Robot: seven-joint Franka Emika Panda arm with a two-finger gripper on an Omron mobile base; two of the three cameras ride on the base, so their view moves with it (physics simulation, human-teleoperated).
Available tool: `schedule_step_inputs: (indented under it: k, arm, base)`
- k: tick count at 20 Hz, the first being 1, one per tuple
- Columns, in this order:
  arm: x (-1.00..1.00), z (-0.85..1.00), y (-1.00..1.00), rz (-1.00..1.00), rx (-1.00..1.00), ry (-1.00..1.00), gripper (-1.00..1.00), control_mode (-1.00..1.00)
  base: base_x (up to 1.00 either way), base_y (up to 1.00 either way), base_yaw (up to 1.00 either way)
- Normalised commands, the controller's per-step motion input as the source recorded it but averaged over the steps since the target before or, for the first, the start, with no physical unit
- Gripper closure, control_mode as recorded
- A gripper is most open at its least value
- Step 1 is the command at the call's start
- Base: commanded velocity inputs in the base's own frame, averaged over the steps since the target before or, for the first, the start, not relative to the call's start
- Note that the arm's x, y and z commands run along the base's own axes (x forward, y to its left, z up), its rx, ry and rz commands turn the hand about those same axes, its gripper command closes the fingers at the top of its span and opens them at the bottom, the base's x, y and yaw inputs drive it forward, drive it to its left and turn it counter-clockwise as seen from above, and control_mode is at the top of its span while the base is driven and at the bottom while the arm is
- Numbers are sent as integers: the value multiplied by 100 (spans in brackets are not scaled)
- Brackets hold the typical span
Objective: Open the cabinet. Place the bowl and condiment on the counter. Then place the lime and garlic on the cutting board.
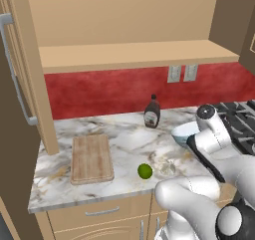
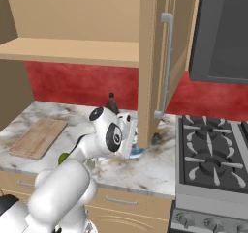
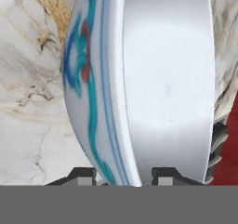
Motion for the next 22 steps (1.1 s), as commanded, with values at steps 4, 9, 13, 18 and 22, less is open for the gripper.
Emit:
schedule_step_inputs:
  k: [4,9,13,18,22]
  arm:
    - [-17,-41,0,0,2,-4,100,-100]
    - [-76,-43,8,0,2,-7,100,-100]
    - [-68,-39,12,0,0,-10,100,-100]
    - [-10,-3,2,0,0,-11,-100,-100]
    - [0,0,1,0,0,-9,-100,-100]
  base:
    - [0,0,0]
    - [0,0,0]
    - [0,0,0]
    - [0,0,0]
    - [0,0,0]
